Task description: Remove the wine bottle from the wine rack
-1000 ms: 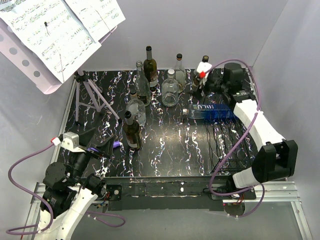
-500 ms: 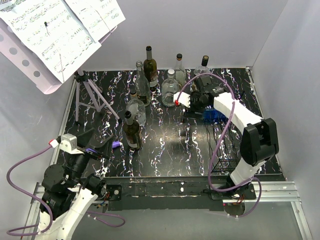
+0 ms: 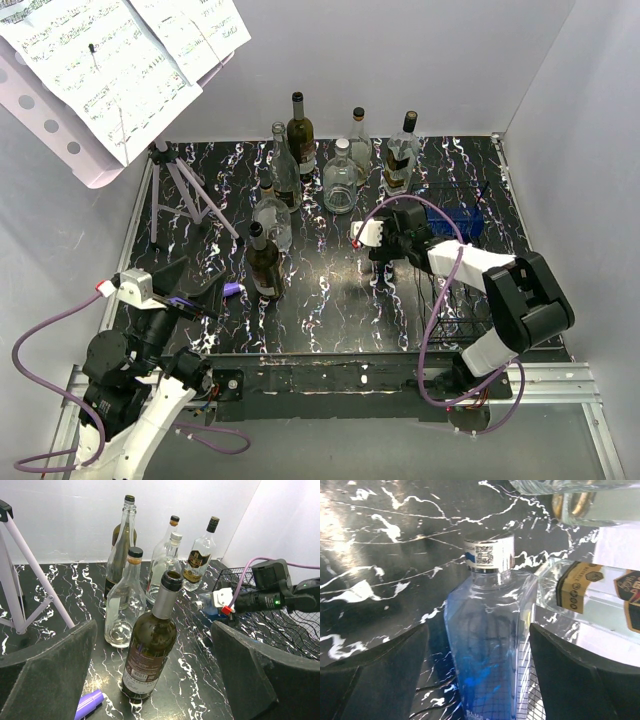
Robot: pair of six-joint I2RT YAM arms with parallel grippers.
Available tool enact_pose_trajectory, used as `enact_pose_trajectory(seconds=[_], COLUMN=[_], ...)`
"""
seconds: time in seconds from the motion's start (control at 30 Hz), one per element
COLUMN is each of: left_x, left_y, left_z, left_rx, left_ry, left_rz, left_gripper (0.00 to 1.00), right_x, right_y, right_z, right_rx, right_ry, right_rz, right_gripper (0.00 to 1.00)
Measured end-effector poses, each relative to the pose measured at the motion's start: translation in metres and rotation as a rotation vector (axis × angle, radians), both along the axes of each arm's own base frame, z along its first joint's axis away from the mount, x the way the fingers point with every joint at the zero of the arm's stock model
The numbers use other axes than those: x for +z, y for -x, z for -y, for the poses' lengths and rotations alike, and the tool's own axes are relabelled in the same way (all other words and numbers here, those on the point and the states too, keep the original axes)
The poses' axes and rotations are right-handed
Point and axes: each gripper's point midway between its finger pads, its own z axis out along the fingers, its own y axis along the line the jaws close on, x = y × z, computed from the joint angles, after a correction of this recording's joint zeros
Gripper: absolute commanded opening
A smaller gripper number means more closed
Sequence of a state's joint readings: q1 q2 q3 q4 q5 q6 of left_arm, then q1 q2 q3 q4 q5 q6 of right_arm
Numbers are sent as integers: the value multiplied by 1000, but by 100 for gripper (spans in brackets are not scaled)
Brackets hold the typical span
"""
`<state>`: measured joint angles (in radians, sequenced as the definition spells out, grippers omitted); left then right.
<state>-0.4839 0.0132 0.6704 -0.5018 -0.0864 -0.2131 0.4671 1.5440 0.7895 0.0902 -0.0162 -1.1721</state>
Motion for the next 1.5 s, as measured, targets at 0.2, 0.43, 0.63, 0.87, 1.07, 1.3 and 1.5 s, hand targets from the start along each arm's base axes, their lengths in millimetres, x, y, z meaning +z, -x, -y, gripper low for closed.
enact_pose_trajectory(seconds=[0.2,0.43,0.63,0.87,1.07,1.3,1.5], left_x=[0,0,0,0,0,0,0], left_y=[0,0,0,0,0,0,0], left_z=[0,-1,-1,-1,-1,-1,-1], left_rx=[1,3,3,3,3,3,3], left_ry=[1,1,1,2,2,2,2], left_rz=[2,1,1,2,2,1,1], left_gripper=[98,98,98,98,98,98,98], right_x=[3,-4,-1,-13,-12,-16,-14], right_y=[-19,-23,-26,-29,-30,-34,-35], right_z=[1,6,7,14,19,25,25], right_rx=[-32,-44,-48,-71,-89,-113,-116], right_ry=[20,58,80,125,146,186,182], right_rz=[158,254,288,290,298,315,327], right_gripper=[90,90,89,85,83,72,60])
